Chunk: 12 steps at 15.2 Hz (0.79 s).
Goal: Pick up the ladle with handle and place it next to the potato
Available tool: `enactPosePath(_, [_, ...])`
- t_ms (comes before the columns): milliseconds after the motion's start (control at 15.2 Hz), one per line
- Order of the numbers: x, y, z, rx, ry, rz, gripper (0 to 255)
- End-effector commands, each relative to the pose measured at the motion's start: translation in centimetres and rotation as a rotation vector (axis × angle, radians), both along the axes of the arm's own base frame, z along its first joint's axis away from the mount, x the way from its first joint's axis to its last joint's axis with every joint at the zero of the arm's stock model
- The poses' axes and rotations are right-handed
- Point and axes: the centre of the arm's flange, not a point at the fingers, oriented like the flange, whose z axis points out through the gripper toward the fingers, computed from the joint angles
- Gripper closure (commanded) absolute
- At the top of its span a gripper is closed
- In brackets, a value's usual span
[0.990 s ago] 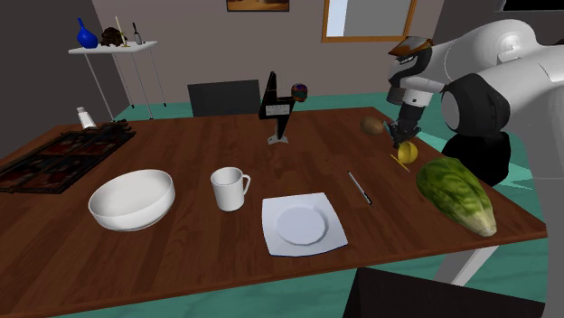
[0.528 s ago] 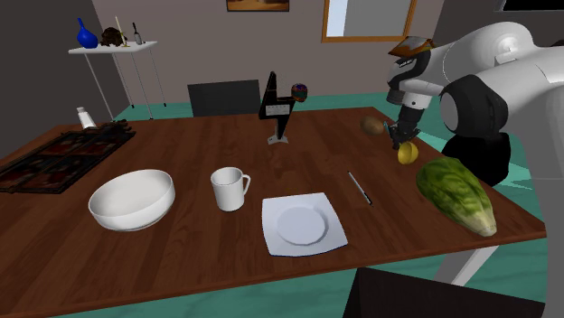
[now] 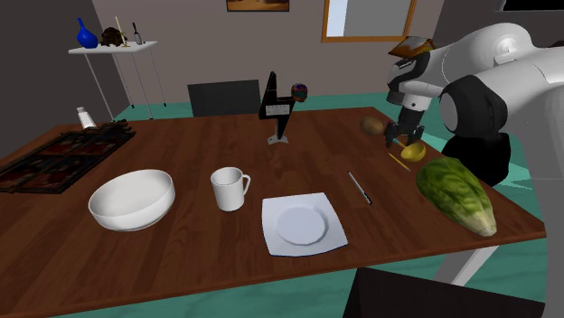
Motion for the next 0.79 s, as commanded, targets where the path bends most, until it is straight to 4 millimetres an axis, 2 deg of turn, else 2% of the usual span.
enactPosePath(0, [0.2,-0.1,-0.2,0.0,0.0,0.0,0])
enactPosePath(264, [-0.4,-0.8,4.7,0.0,0.0,0.0,0])
enactPosePath(726, [-0.4,-0.8,4.7,0.0,0.0,0.0,0])
